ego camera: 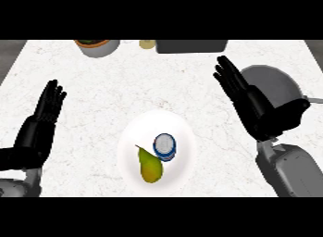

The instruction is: Pick the can from the plate and place it in the pan

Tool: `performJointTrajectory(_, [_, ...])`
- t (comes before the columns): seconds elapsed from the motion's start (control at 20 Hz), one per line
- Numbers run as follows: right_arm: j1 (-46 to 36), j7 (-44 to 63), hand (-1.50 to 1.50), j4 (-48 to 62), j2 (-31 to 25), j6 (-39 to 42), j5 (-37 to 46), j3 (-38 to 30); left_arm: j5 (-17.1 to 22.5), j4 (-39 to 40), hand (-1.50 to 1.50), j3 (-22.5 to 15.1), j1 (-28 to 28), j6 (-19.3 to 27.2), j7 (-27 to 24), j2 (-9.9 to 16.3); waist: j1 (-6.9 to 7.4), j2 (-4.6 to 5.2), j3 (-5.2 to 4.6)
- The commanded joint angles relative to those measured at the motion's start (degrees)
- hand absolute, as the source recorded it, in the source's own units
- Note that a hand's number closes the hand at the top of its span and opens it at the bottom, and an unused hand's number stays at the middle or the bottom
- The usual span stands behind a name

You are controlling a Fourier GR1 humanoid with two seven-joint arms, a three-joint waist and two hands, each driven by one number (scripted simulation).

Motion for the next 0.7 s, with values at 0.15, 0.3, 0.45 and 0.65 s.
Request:
performJointTrajectory(0.15, [1.0, -9.2, 1.5, 12.2, 4.6, 7.2, 2.5, 4.8, -0.4, 3.4, 0.0, 3.7, -4.9, 0.1, 6.4, 1.9, 0.64, -0.22, -2.09])
performJointTrajectory(0.3, [3.7, -12.6, 1.5, 17.2, 7.0, 2.7, 11.5, 10.8, -1.6, 4.3, 0.0, -0.2, -7.0, 2.7, 11.0, -2.2, 0.16, -0.28, -2.09])
performJointTrajectory(0.45, [12.5, -22.0, -1.5, 10.2, 3.7, -13.2, 23.6, 10.0, -0.4, 5.2, 0.0, 2.0, -3.1, 2.0, 8.5, -0.7, -2.48, -1.09, -2.19])
performJointTrajectory(0.65, [19.7, -21.6, -1.5, -0.8, -2.9, -19.8, 30.1, 9.6, -0.5, 6.8, 0.0, 3.4, -4.0, 2.1, 9.3, 0.0, -3.47, -1.41, -2.29])
